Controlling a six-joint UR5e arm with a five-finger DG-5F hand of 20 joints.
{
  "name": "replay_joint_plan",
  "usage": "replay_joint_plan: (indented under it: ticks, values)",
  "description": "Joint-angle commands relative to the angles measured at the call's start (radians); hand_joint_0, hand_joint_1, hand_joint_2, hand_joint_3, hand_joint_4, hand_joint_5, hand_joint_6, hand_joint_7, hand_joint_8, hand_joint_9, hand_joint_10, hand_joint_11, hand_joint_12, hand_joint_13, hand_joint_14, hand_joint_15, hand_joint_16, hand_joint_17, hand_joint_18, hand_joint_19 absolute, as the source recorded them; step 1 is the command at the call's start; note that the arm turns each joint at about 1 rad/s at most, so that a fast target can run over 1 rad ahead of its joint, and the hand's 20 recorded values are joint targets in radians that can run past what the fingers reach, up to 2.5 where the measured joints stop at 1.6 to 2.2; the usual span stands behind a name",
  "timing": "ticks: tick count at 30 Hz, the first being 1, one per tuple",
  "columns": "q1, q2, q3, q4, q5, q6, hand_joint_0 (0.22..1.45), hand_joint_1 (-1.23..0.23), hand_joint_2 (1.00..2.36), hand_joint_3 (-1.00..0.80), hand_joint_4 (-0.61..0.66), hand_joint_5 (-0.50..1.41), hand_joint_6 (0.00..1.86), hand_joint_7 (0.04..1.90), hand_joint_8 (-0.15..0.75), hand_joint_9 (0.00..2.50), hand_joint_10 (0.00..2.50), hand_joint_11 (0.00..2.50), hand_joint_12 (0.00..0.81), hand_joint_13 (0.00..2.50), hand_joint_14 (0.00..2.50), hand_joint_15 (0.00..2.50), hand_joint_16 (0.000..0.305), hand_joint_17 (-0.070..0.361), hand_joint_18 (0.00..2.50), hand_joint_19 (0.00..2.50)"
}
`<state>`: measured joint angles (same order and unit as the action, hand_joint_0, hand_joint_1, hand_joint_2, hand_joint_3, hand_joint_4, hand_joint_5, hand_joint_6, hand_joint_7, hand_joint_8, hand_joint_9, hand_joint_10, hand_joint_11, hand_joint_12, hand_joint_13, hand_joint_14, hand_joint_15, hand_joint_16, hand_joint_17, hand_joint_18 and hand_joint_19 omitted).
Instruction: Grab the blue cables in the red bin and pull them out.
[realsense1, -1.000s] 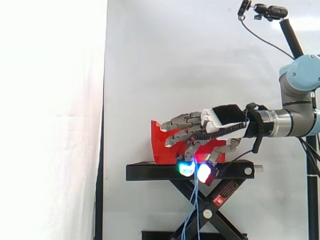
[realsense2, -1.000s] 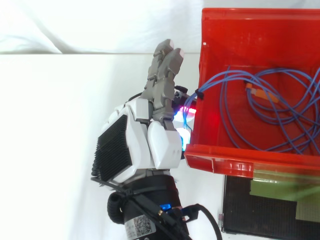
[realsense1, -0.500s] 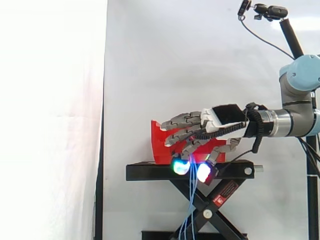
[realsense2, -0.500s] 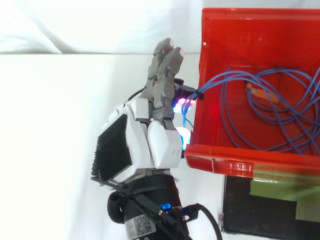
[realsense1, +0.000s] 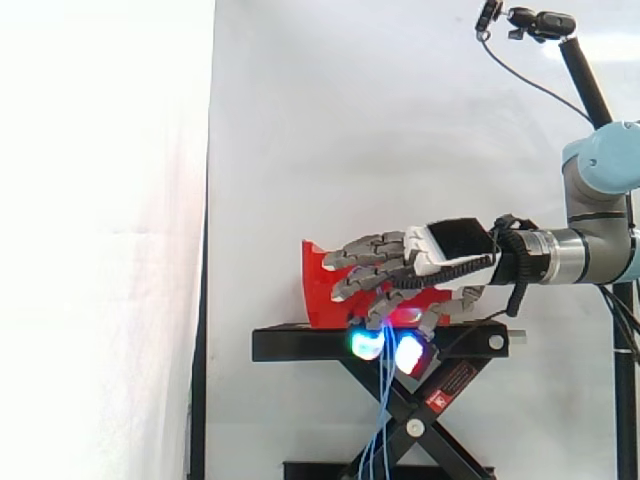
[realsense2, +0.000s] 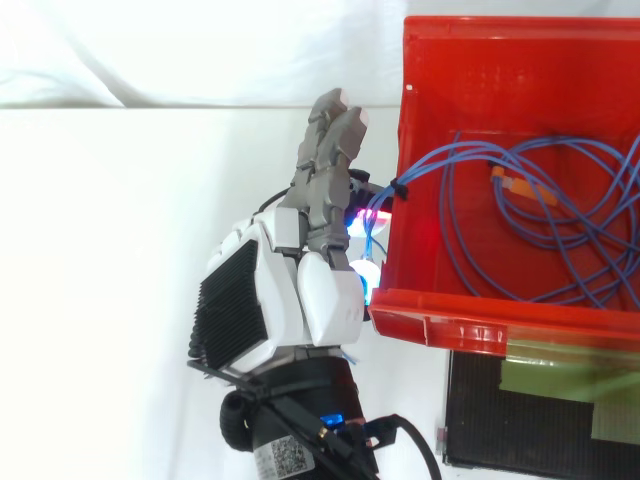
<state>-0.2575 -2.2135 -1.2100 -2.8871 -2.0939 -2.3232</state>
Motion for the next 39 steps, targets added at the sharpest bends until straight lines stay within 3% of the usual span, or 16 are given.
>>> replay_joint_plan:
  ticks: [1,12,23,33,39]
  values:
    - [0.000,0.000,0.000,0.011,0.000,0.000,0.82,-0.98,1.00,-1.00,0.15,0.82,0.20,0.66,0.266,0.57,0.01,0.33,0.349,0.31,0.01,0.16,0.051,0.114,0.27,0.39]
    - [0.000,0.000,0.000,0.014,0.000,0.000,0.81,-0.98,1.00,-1.00,0.16,0.83,0.19,0.67,0.265,0.57,0.01,0.33,0.349,0.31,0.01,0.16,0.051,0.114,0.27,0.39]
    - [0.000,0.000,0.000,0.019,0.000,0.000,0.83,-0.98,1.00,-1.00,0.11,0.82,0.62,0.52,0.263,0.62,0.01,0.34,0.342,0.35,0.01,0.17,0.049,0.110,0.30,0.39]
    - [0.001,0.000,0.000,0.012,0.000,0.002,0.85,-0.89,1.00,-1.00,0.09,0.81,0.79,0.44,0.265,0.65,0.01,0.35,0.336,0.37,0.01,0.18,0.048,0.108,0.33,0.41]
    - [0.017,0.000,0.000,-0.012,0.008,0.020,0.88,-0.84,1.00,-1.00,0.10,0.81,0.86,0.43,0.262,0.66,0.01,0.34,0.331,0.38,0.01,0.17,0.047,0.106,0.34,0.41]
